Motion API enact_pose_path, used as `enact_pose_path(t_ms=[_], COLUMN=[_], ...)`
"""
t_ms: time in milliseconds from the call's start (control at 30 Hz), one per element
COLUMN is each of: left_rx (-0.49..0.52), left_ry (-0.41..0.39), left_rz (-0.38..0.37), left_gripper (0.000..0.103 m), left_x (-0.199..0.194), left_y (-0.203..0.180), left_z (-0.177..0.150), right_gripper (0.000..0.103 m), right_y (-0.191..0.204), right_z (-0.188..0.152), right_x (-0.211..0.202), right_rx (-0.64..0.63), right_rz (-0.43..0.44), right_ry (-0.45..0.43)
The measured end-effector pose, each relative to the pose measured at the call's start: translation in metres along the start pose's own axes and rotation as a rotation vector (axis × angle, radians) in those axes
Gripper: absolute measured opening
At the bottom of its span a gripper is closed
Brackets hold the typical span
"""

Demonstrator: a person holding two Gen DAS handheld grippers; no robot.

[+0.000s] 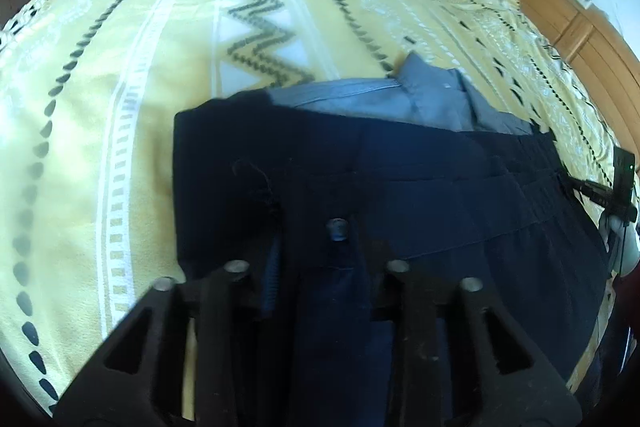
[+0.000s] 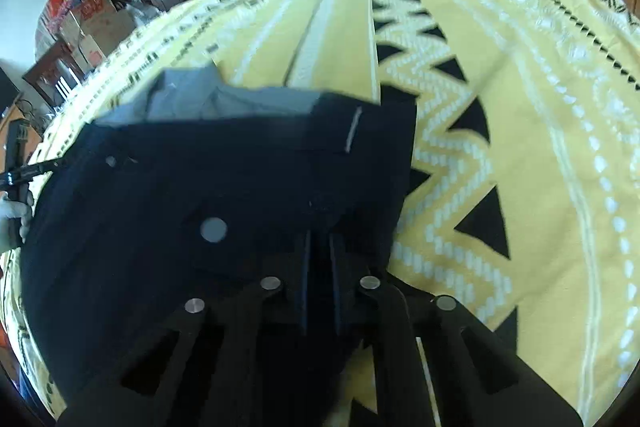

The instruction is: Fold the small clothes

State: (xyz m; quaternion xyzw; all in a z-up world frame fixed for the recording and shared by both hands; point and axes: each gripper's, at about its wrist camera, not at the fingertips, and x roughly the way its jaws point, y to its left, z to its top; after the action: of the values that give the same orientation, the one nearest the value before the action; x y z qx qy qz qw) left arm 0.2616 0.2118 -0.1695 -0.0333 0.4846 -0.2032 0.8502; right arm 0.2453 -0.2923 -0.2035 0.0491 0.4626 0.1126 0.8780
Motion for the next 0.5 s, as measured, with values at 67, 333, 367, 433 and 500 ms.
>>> enact_pose_path(t_ms=[67, 333, 367, 433, 500], left_rx=[0.026, 0.028, 0.03, 0.005, -0.009], left_ry=[-0.045, -0.173, -0.175, -0.192, -0.215], left_rz=[0.024, 0.043, 0.045, 0.021, 0.029], left_gripper=[0.019, 0.009, 0.009, 0.008, 0.008], left_x=[-0.017, -0.069, -0.07, -0.073, -0.075], left_y=[-0.011, -0.013, -0.012, -0.007, -0.005], left_z=[0.0, 0.016, 0.021, 0.031, 0.039], right_gripper=[0.008, 0.007, 0.007, 0.006, 0.006], right_y=[0.008, 0.025, 0.026, 0.027, 0.025], right_z=[0.002, 0.03, 0.037, 0.048, 0.059], right_x=[-0.023, -0.079, -0.082, -0.084, -0.085], right_rx=[-0.018, -0.071, -0.074, -0.074, -0.082], right_rz=[-0.002, 0.019, 0.022, 0.031, 0.031], right_ry=[-0.06, -0.198, -0.212, -0.229, -0.243])
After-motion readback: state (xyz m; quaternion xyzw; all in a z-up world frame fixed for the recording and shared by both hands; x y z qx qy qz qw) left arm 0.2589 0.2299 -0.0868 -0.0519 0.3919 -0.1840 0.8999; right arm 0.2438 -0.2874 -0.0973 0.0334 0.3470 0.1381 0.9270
